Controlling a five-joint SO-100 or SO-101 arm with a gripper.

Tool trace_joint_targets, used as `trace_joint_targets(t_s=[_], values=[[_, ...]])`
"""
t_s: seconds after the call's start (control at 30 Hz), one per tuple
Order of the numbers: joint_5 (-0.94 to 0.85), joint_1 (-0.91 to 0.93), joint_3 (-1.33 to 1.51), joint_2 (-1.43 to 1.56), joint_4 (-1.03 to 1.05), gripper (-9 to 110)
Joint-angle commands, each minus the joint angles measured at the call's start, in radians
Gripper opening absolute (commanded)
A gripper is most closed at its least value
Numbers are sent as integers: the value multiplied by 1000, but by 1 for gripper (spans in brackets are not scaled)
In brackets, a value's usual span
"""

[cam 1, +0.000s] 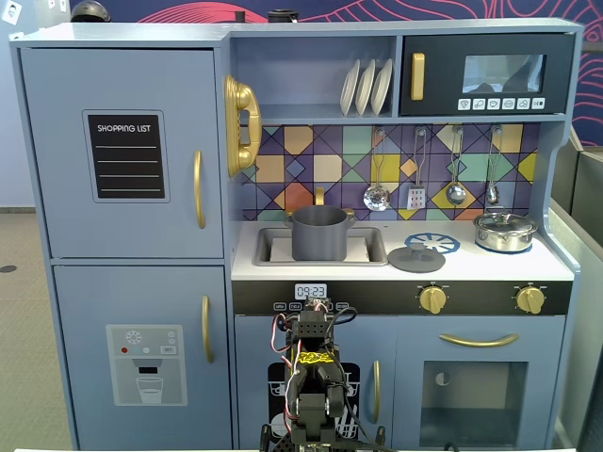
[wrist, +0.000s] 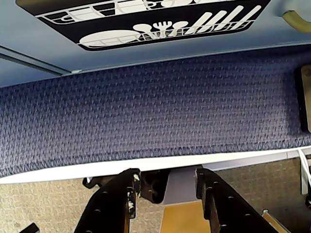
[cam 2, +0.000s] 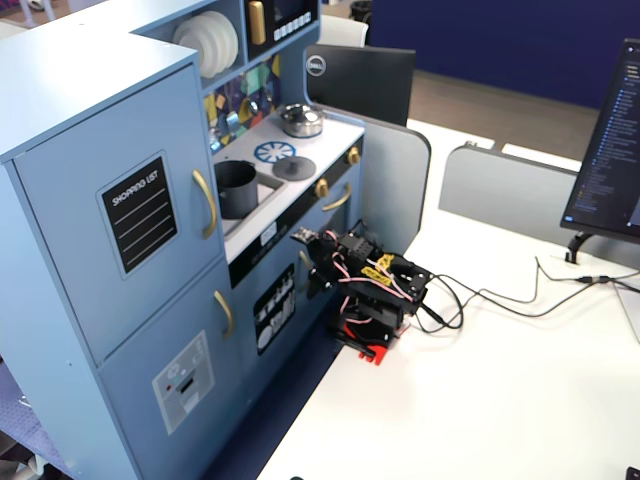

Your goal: Pick up the lid from the counter and put it on the gray recipient

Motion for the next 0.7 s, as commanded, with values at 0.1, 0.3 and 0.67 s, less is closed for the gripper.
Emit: trace_joint_targets(t_s=[0.1, 0.3, 0.67], values=[[-2, 137, 0, -9, 181, 0], [-2, 137, 0, -9, 181, 0], [-40, 279, -351, -133, -83, 0]])
